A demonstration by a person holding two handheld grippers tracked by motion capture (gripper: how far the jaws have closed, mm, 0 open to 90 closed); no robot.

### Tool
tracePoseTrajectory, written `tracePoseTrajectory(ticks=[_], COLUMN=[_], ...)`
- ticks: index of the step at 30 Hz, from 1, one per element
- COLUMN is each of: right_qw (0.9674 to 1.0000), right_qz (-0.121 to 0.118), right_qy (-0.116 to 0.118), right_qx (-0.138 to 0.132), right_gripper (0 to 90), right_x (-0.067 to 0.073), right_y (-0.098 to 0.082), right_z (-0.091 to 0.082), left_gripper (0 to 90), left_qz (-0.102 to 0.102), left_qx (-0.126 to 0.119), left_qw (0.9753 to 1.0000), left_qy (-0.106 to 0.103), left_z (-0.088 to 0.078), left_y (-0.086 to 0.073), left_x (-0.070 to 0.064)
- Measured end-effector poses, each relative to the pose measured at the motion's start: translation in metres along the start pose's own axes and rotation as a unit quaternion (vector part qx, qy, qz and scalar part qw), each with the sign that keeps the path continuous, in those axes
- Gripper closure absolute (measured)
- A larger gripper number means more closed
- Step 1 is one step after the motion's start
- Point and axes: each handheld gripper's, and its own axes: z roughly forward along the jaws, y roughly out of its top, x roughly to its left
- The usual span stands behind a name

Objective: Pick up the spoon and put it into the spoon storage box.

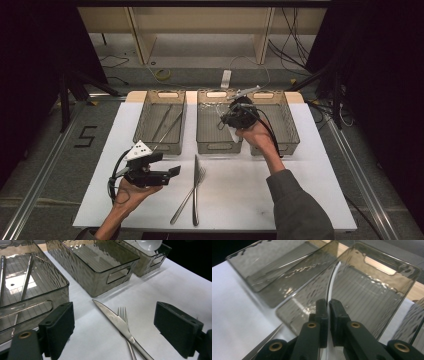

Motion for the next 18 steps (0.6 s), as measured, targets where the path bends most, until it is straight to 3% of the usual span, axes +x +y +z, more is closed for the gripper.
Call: tracePoseTrajectory(ticks=[18], right_qw=[0.9989], right_qz=[0.028], right_qy=[-0.037], right_qx=[0.002], right_gripper=[86.6], right_x=[-0.009], right_y=[0.013], right_z=[0.031], left_gripper=[16.3], left_qz=[0.005], left_qx=[0.001], left_qw=[1.0], left_qy=[-0.006], left_z=[0.001], left_y=[0.0], left_x=[-0.002])
